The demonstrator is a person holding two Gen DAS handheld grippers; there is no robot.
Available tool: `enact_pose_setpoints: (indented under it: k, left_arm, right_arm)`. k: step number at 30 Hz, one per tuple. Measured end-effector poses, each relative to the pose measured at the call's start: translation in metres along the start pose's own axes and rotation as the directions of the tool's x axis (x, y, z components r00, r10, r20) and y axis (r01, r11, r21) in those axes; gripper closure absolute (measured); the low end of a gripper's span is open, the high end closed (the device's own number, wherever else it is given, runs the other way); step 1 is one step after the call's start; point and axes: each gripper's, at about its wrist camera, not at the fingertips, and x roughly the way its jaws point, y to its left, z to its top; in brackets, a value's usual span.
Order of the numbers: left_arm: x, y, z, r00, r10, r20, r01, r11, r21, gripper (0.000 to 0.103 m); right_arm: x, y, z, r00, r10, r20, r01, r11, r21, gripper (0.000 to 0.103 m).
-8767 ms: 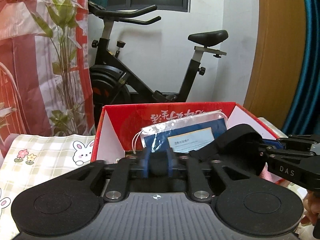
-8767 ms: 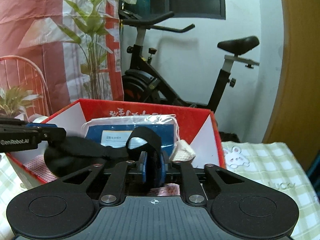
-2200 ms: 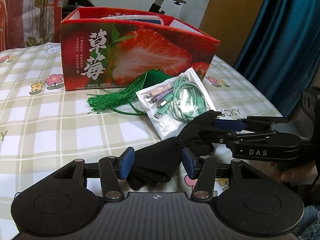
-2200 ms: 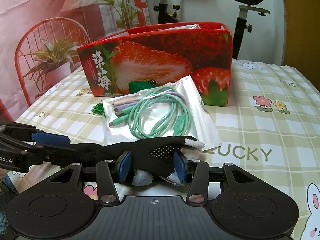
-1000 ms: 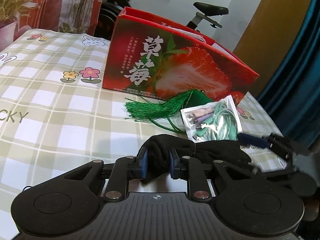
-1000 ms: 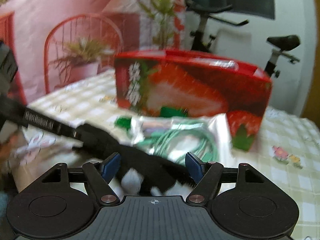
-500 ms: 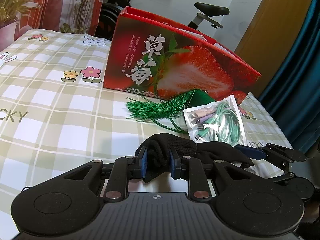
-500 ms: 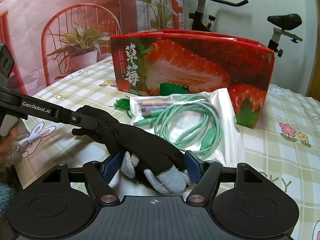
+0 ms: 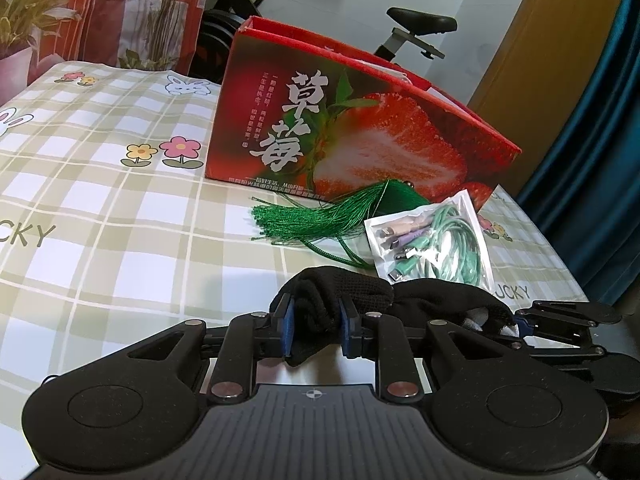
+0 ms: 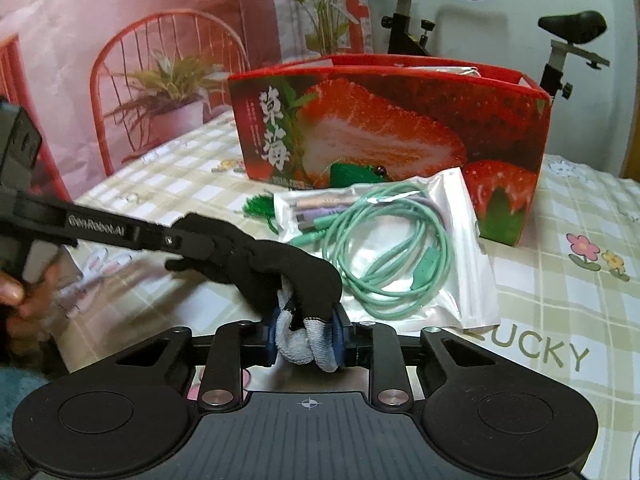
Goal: Organize soft objects
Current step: 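Lift the glove with both tools and carry it over the red box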
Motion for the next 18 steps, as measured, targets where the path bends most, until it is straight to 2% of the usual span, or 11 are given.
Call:
enact_pose_setpoints:
  k: [8,18]
  left_arm:
    - [-0.025,-0.012,0.019,0.993,-0.032,0.114,0.026,0.998,0.054,0.08]
    - [-0.045,-0.033,0.093,0.966,-0.063,0.25,0.034,0.992,0.121,0.08]
  right_arm:
    - [-0.023,-0.006,0.025,0.994,0.012,0.11,-0.015,0.999,0.029,0.081]
    - [-0.039,-0.02,0.102,0.971,-0.006,0.24,0.002,1.0,0.019,0.081]
